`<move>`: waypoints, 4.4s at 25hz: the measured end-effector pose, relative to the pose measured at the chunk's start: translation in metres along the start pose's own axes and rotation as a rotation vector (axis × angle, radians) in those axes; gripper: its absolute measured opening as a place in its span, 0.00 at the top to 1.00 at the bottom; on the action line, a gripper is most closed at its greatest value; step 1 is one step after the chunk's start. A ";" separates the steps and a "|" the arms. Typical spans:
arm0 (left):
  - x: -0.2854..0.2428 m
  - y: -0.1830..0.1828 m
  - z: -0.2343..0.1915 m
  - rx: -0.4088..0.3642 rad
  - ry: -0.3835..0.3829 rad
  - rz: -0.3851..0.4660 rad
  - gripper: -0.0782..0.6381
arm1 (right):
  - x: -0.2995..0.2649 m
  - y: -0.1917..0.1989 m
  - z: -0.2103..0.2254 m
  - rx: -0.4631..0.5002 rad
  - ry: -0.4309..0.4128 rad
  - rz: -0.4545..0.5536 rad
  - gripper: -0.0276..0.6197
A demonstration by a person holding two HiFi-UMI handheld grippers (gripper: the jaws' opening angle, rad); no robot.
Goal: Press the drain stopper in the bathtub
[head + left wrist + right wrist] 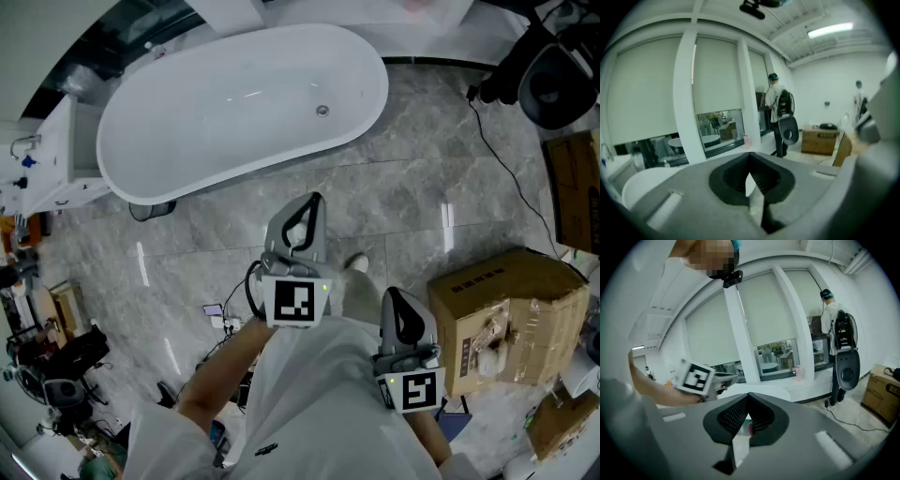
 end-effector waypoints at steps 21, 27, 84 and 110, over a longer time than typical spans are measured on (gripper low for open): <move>0.272 0.057 -0.131 0.421 0.160 0.038 0.89 | -0.060 -0.026 -0.246 0.037 0.051 0.118 0.95; 0.276 0.094 -0.222 0.315 0.199 0.003 0.89 | -0.105 -0.037 -0.288 0.060 0.102 0.145 0.95; -0.281 0.068 -0.245 0.380 0.518 -0.349 0.89 | -0.403 -0.098 0.043 -0.259 0.239 -0.159 0.95; -0.401 0.268 -0.193 0.476 0.375 -0.521 0.89 | -0.538 0.052 0.157 -0.160 0.030 -0.234 0.95</move>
Point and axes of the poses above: the fingertips, and each gripper's own axes: x backward along the fingers, z to its right, y out of its underside, the point moved 7 cm from there along x, backward along the fingers, and after that the axes turned 3 degrees about -y, right-handed, at the moved point
